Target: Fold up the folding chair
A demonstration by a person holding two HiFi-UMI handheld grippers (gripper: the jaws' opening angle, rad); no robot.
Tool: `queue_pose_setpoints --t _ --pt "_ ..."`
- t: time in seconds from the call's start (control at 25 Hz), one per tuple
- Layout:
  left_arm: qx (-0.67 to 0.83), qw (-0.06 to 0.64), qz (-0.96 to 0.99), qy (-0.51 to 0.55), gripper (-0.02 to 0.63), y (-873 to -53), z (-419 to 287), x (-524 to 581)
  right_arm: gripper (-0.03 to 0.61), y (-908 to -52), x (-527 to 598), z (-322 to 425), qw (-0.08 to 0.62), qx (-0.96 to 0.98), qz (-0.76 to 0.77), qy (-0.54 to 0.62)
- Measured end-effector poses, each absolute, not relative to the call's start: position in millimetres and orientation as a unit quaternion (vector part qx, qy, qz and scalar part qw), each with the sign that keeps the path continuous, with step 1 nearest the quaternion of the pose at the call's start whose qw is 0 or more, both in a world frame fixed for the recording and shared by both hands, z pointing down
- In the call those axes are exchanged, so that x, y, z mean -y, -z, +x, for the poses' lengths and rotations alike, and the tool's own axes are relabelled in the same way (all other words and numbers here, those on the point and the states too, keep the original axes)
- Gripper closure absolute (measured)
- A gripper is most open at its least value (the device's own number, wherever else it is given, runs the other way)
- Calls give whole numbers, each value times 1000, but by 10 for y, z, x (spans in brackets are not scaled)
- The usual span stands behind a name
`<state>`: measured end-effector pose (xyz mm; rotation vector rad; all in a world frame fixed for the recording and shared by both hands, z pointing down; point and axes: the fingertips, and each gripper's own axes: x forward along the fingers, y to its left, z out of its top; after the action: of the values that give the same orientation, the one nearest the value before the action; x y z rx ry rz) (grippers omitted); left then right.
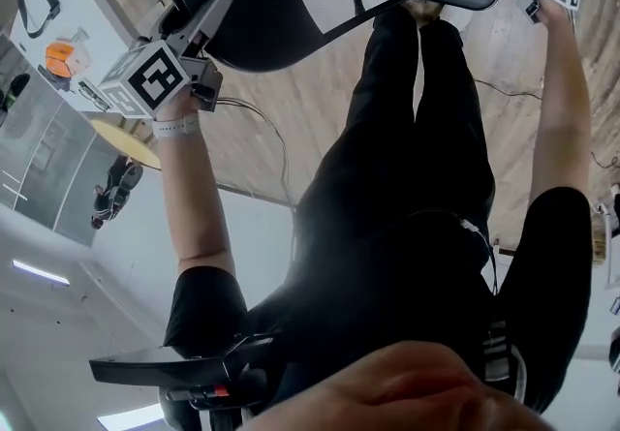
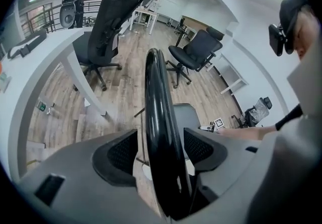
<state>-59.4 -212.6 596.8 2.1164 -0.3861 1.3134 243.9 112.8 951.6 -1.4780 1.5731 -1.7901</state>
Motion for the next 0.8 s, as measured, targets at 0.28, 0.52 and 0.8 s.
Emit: queue_pose_setpoints --t 0.28,0.52,0.8 --pt "131 300 790 -519 371 -6101 -441 2094 245 -9574 -1070 2368 268 -515 -472 663" --pt "97 310 789 -521 532 -6100 -362 1985 278 -9615 -1029 2391 277 -535 -452 657" --pt "94 325 783 -523 554 -5993 -389 2000 296 -9509 -985 2385 277 -554 -440 650"
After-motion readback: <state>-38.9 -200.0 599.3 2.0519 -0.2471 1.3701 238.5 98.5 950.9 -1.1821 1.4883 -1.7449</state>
